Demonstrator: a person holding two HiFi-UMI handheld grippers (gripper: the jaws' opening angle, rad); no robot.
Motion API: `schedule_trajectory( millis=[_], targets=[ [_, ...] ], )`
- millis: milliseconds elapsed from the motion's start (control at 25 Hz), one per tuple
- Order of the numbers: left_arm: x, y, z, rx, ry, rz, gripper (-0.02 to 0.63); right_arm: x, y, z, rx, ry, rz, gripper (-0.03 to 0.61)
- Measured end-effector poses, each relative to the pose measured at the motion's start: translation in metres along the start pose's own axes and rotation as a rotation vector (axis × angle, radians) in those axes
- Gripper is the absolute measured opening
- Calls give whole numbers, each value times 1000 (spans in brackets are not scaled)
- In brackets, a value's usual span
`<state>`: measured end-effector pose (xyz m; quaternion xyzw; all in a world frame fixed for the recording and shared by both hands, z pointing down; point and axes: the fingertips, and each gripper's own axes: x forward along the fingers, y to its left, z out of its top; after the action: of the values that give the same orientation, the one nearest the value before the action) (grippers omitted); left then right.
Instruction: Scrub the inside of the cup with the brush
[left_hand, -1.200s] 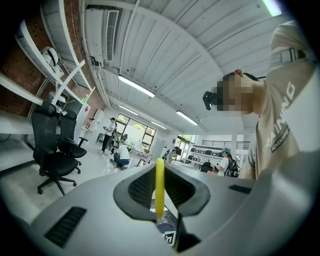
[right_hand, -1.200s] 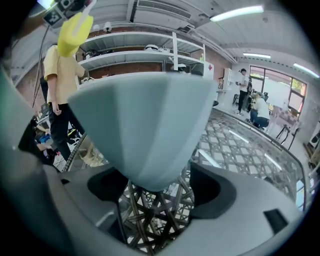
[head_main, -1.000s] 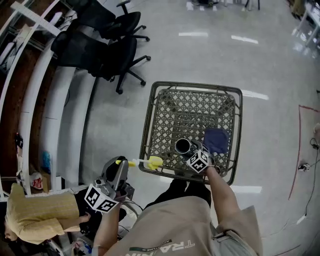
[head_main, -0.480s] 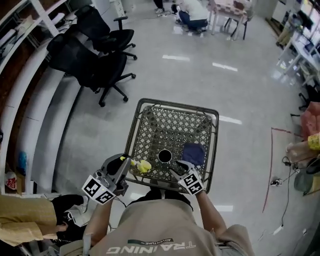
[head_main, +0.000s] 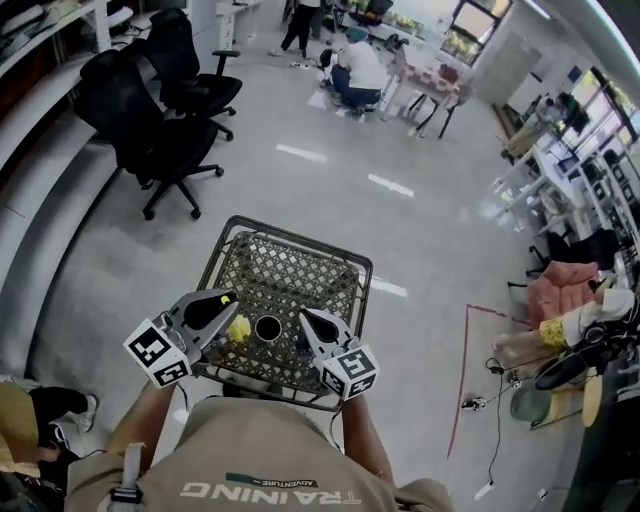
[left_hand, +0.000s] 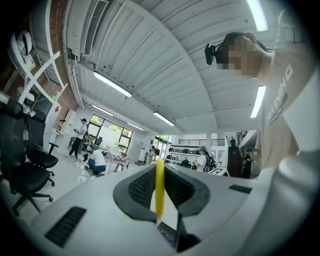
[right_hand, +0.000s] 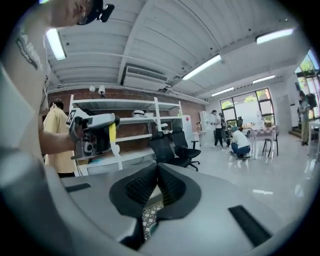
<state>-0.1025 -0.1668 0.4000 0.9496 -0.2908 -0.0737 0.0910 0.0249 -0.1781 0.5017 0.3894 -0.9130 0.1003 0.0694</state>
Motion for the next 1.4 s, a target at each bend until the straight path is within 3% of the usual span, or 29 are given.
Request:
schedule_trajectory(
  millis=[200,320,480,760,1000,1400],
  targets=[
    [20,5,4,71,-39,-22,51,0,4,51,-130,-44,58,17],
    [29,8,11,72,-60,-21,51,-3,10,87,-134,-85,89,17],
    [35,5,21,75,-76,-38,51,-6,19,113,-210,-88,101,17],
    [38,6,15,57,-71,-59,51,-5,33,116,-229,-98,124,17],
    [35,15,6,35,-61,-68,51,12,29,94,-310,-37,36,15],
    [22,38,5,28,-43,-70,51,31,27,85,-258,-23,27,15]
  ],
)
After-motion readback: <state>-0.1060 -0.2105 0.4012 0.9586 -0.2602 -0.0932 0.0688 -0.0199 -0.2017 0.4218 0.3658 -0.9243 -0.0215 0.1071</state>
